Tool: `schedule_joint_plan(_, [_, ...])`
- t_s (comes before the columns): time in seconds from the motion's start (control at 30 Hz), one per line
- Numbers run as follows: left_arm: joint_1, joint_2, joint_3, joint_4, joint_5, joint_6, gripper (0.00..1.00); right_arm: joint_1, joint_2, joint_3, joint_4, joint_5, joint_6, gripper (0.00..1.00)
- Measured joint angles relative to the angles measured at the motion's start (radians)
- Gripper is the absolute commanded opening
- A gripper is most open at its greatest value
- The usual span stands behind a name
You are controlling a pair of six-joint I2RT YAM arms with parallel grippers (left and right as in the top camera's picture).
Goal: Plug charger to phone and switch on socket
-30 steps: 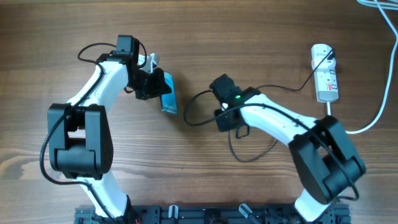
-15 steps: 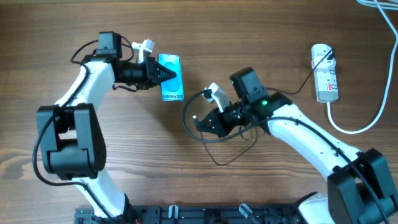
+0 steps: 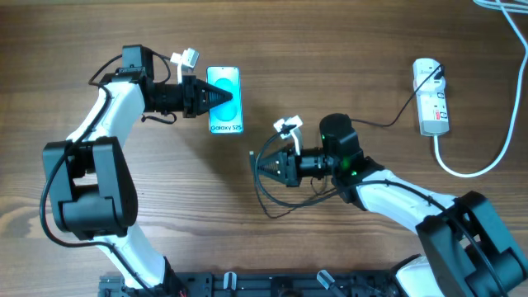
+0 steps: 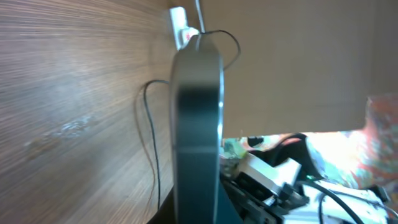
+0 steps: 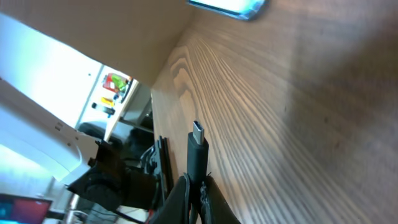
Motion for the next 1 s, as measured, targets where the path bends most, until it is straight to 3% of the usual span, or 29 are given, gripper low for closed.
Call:
schedule_joint_plan(0.37, [-0.061,0.000,0.000,-0.002,0.033,0.051,0.04,0.092,0.055,-0.002,0.141,0.033,0.069,0.04])
schedule_joint_plan(1.0, [-0.081,0.000,0.000,-0.004,0.055,0.057,0.04,0.093,0.060,-0.005,0.242,0.177,0.140,0.04])
